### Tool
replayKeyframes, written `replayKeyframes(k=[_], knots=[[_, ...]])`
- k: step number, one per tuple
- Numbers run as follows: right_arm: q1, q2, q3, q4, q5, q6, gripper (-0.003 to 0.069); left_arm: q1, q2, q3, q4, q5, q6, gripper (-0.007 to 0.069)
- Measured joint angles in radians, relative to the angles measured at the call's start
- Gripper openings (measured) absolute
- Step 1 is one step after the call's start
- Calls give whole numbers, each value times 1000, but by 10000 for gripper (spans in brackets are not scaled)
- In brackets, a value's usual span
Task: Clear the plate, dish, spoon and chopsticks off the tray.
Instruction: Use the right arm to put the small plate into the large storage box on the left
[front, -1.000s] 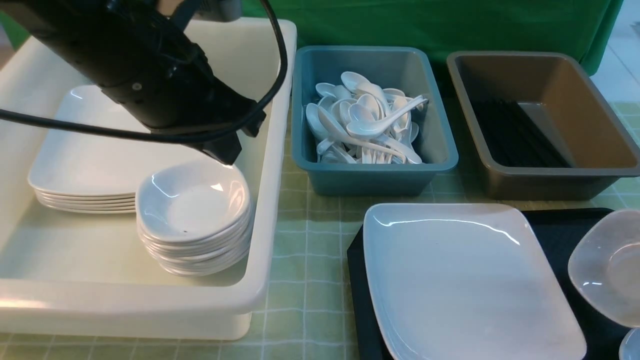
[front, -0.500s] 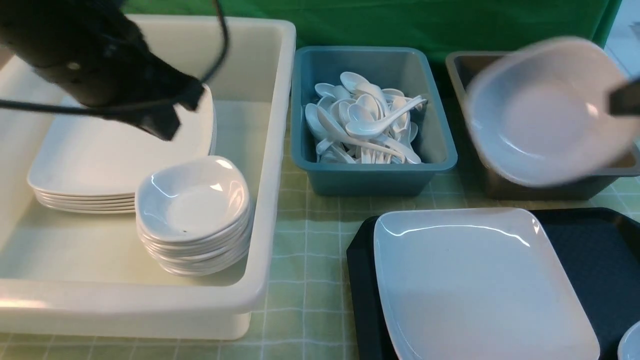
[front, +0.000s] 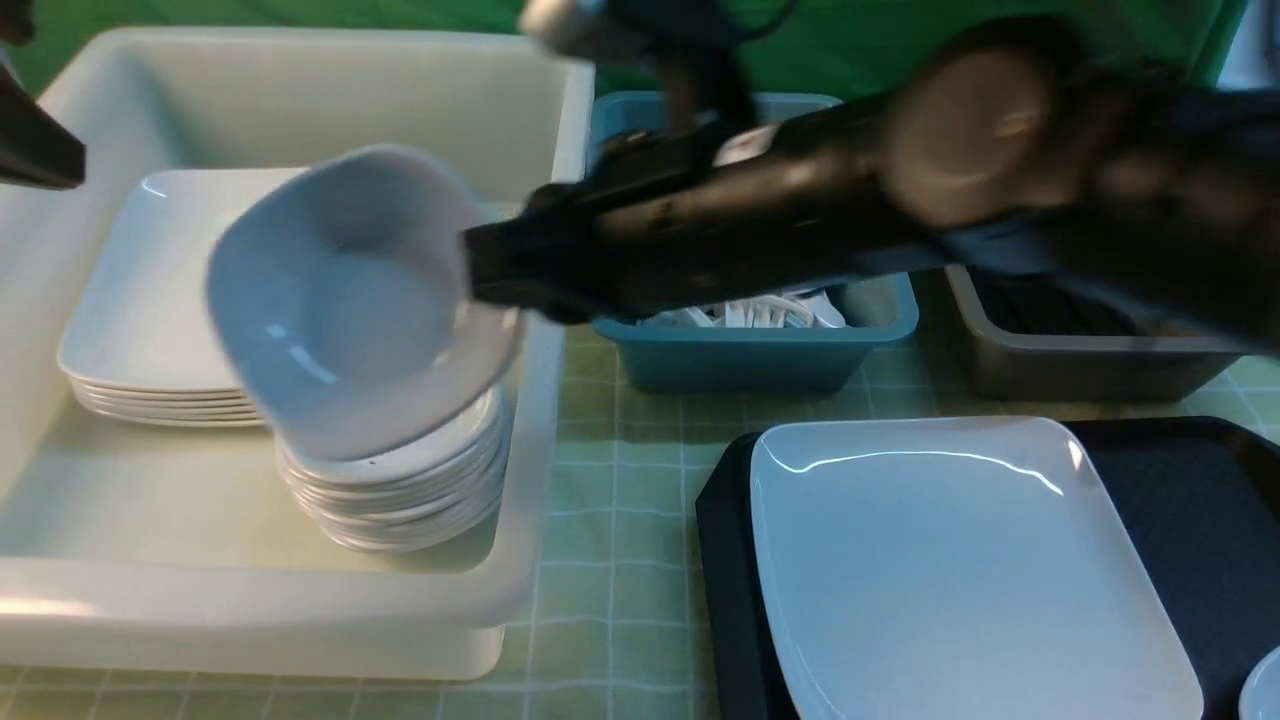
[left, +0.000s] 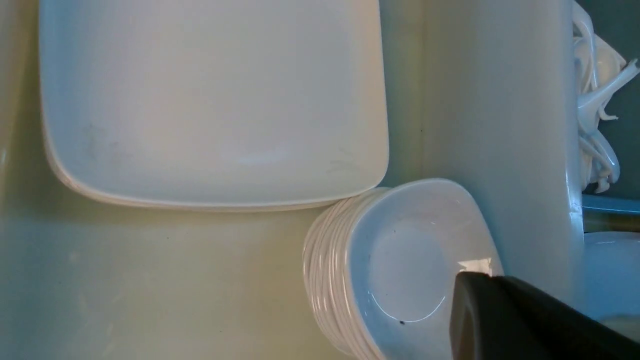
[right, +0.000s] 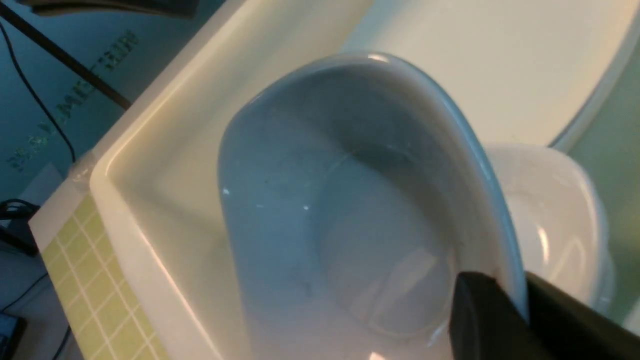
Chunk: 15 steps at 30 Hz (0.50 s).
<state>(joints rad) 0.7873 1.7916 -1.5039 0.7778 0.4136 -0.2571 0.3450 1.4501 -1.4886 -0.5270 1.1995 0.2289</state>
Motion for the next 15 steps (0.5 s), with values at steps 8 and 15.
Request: replayKeyframes(k=[8, 15], knots=[[17, 189, -140, -8, -19, 36, 26, 5, 0, 0, -3, 12, 41, -11], [18, 197, -145, -261, -22, 244, 26, 5, 0, 0, -4, 13, 49, -11]])
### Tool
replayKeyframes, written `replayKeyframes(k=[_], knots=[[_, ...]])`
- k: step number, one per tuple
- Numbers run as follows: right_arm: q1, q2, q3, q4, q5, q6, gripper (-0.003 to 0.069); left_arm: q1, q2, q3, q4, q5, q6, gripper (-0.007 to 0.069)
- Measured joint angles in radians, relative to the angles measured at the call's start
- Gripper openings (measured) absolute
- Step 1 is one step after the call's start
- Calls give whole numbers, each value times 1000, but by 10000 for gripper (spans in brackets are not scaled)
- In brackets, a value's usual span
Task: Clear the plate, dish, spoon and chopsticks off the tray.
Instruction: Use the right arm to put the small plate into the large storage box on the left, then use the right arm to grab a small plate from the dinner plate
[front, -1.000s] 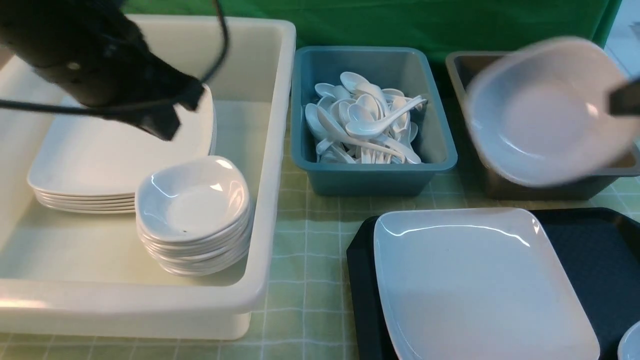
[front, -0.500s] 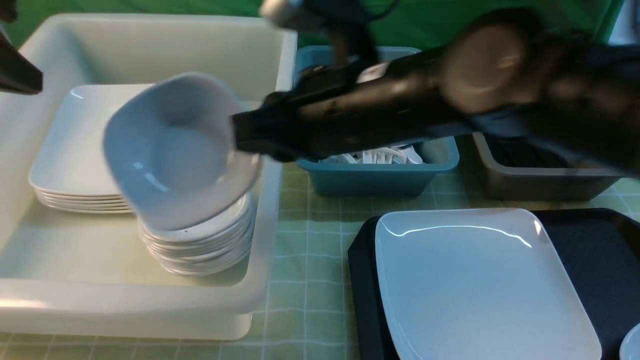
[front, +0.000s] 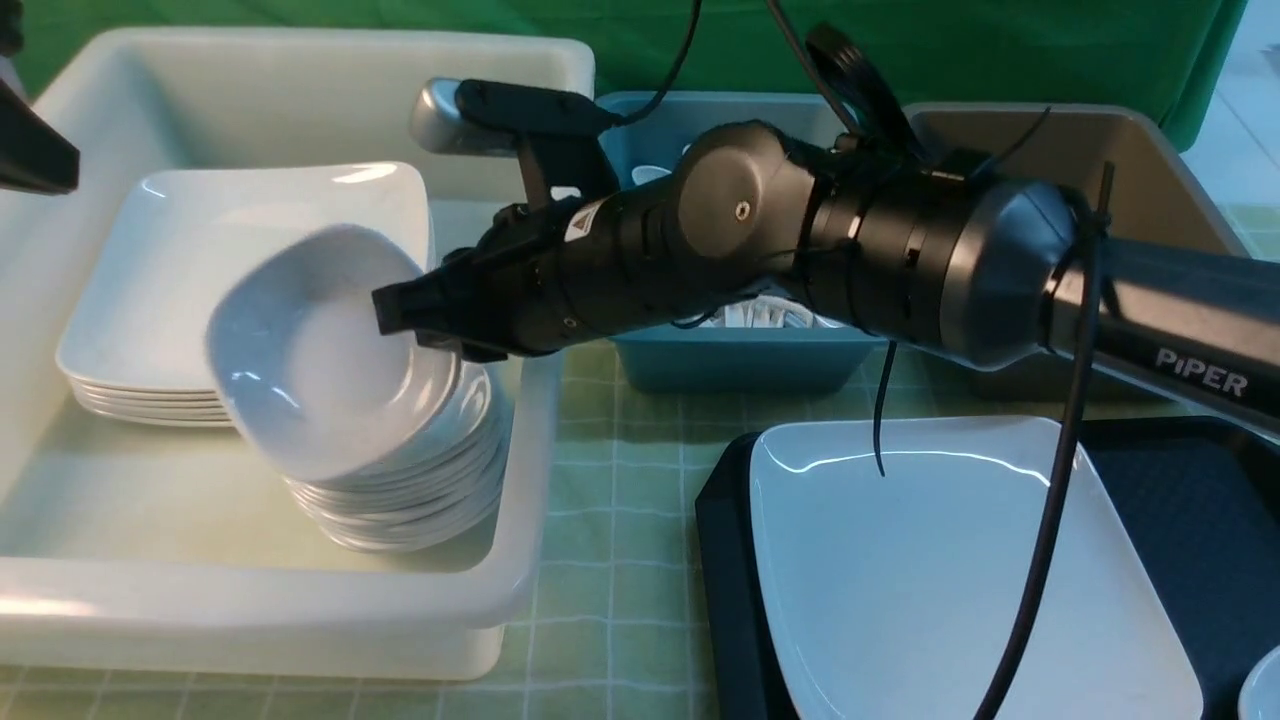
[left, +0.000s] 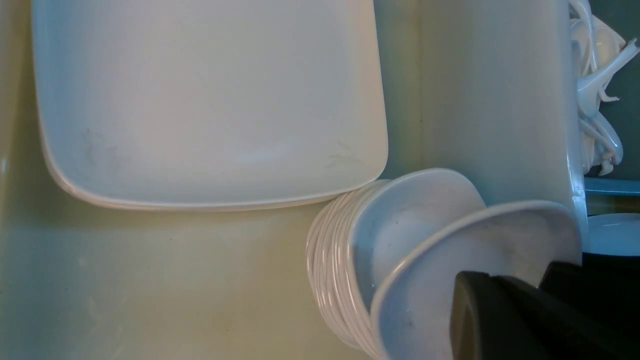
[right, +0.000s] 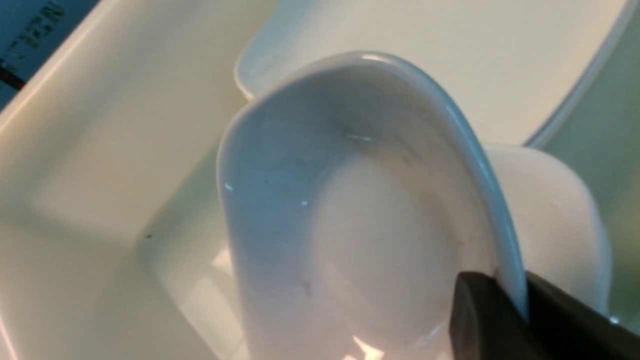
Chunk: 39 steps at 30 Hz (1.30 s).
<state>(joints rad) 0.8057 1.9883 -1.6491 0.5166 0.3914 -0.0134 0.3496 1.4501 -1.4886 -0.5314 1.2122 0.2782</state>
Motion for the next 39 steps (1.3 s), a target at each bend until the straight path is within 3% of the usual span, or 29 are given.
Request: replayKeyframes(k=[3, 8, 13, 16, 20, 29, 32, 34, 36, 39], knots=[[0, 1, 0, -90, -1, 75, 28, 0, 0, 0, 0, 0, 3, -11], [0, 1, 0, -115, -2, 99, 74, 0, 0, 0, 0, 0, 3, -9], [0, 1, 0, -120, -4, 101, 260, 0, 0, 0, -1, -1, 4, -7], [0, 2, -3, -122, 21, 100, 313, 0, 0, 0, -1, -1, 5, -3], [0, -12, -31, -166, 100, 84, 328, 0, 0, 0, -3, -1, 7, -2], [-6, -145, -169, -451, 370, 76, 334, 0, 0, 0, -4, -1, 10, -1], [-23, -192, -224, -615, 610, 76, 277, 0, 0, 0, -4, -1, 10, -1], [-44, -221, -235, -719, 730, 72, 181, 0, 0, 0, -4, -2, 10, -1], [-88, -276, -205, -809, 784, 68, 73, 0, 0, 0, -5, -1, 10, -1], [-193, -372, -116, -857, 800, 47, 20, 0, 0, 0, -3, 0, 10, -1]])
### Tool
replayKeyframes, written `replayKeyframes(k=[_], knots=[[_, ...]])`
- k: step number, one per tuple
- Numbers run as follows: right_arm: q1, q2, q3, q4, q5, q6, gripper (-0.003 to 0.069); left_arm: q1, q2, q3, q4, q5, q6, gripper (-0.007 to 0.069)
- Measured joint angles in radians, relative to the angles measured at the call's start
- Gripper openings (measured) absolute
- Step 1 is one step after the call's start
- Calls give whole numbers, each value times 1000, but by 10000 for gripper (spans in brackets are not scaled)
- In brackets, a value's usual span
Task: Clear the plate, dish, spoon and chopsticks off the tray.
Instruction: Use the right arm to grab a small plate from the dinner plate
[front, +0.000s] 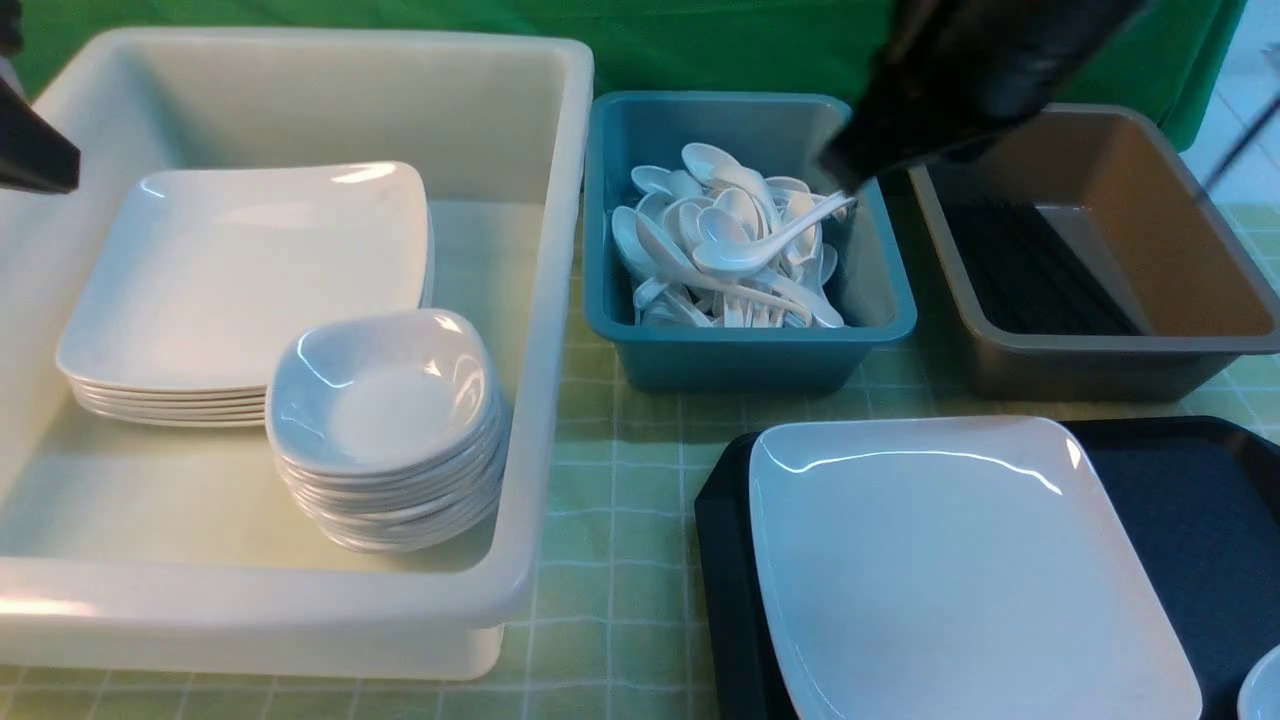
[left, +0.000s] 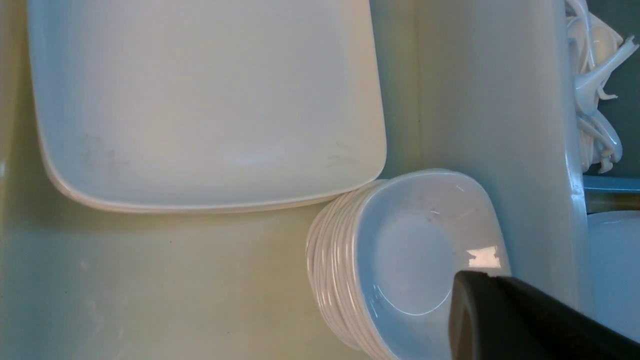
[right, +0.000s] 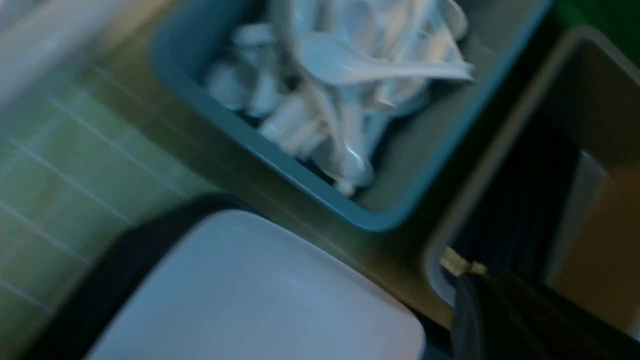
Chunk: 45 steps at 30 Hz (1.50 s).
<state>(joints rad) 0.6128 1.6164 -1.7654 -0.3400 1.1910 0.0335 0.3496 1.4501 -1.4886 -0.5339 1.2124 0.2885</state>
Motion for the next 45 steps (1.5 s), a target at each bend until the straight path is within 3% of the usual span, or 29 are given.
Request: replayKeyframes(k=[3, 8, 13, 17, 21, 25, 33, 41, 45], knots=[[-148, -120, 157, -18, 5, -33, 6, 0, 0, 0, 6, 2, 0, -1], [-558, -256, 499, 15, 18, -176, 0, 0, 0, 0, 8, 2, 5, -1], [-777, -239, 718, 173, -143, -295, 50, 0, 0, 0, 7, 2, 24, -1], [-793, -172, 763, 232, -230, -393, 178, 0, 0, 0, 3, 2, 42, -1], [-755, -82, 764, 217, -239, -516, 296, 0, 0, 0, -4, 2, 53, -1], [-702, 8, 764, 160, -208, -653, 337, 0, 0, 0, -20, 2, 55, -1], [-665, 123, 764, 74, -169, -774, 340, 0, 0, 0, -20, 2, 56, -1], [-665, 148, 764, 64, -186, -851, 326, 0, 0, 0, -20, 2, 56, -1], [-664, 150, 764, 53, -145, -869, 167, 0, 0, 0, -20, 2, 56, -1]])
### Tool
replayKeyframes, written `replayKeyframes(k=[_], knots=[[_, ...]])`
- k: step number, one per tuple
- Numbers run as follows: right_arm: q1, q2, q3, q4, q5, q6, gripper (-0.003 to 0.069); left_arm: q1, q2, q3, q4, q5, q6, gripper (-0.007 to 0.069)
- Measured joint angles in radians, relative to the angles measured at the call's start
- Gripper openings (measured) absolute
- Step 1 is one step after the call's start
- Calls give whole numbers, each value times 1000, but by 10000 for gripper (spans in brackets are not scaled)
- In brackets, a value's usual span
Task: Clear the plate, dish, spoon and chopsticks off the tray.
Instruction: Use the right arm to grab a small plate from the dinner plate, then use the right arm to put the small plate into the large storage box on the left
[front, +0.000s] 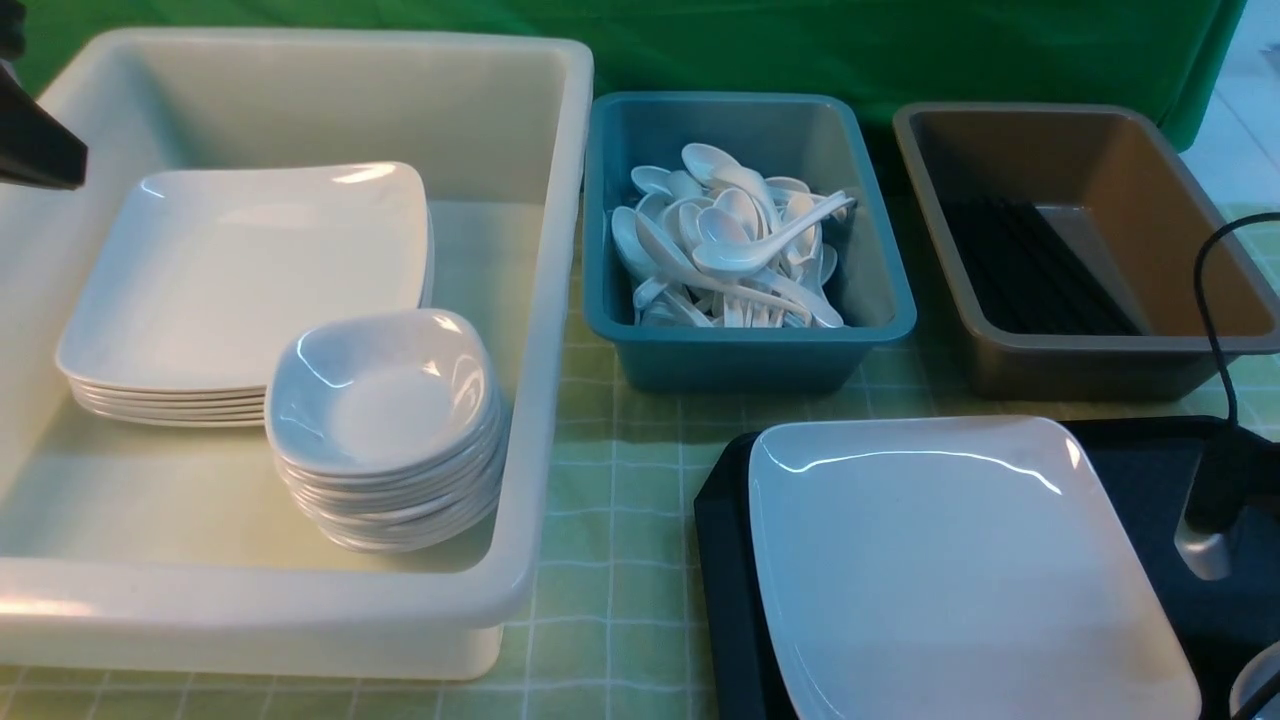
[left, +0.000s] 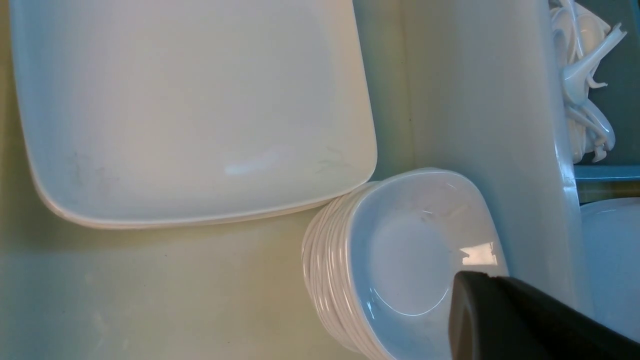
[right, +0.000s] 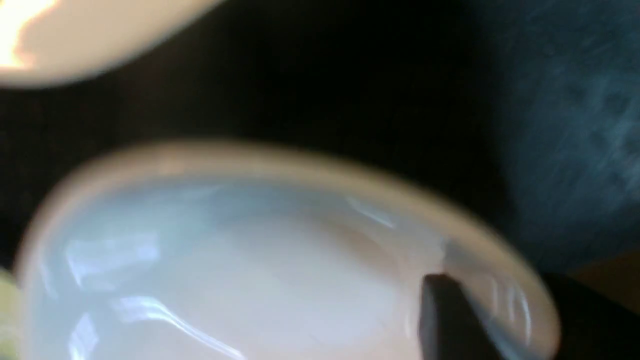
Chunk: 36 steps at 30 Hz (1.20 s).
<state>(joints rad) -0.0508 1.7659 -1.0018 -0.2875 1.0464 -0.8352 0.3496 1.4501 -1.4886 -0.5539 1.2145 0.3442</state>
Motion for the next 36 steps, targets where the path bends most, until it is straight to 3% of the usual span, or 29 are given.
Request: replayKeyframes(k=[8, 13, 17, 22, 25, 26, 29, 30, 32, 36], knots=[[0, -38, -20, 9, 33, 68, 144, 0, 0, 0, -1, 0, 0, -1], [0, -129, -131, 36, 137, 136, 49, 0, 0, 0, -1, 0, 1, -1], [0, -214, -246, 132, 155, 175, 29, 0, 0, 0, -1, 0, 4, -1], [0, -304, -383, 287, 163, 192, 29, 0, 0, 0, -1, 0, 4, -1], [1, -334, -494, 491, 168, 224, 29, 0, 0, 0, -4, 0, 4, -1], [2, -335, -499, 508, 167, 224, 29, 0, 0, 0, -5, 0, 4, -1], [51, -334, -544, 872, 121, 220, 29, 0, 0, 0, -35, 0, 4, -1], [62, -332, -543, 890, 119, 218, 29, 0, 0, 0, -40, 0, 4, -1], [160, -297, -551, 1055, 86, 204, 29, 0, 0, 0, -69, -1, 4, -1], [339, -196, -559, 1105, -3, 218, 29, 0, 0, 0, -91, -9, 4, -1]])
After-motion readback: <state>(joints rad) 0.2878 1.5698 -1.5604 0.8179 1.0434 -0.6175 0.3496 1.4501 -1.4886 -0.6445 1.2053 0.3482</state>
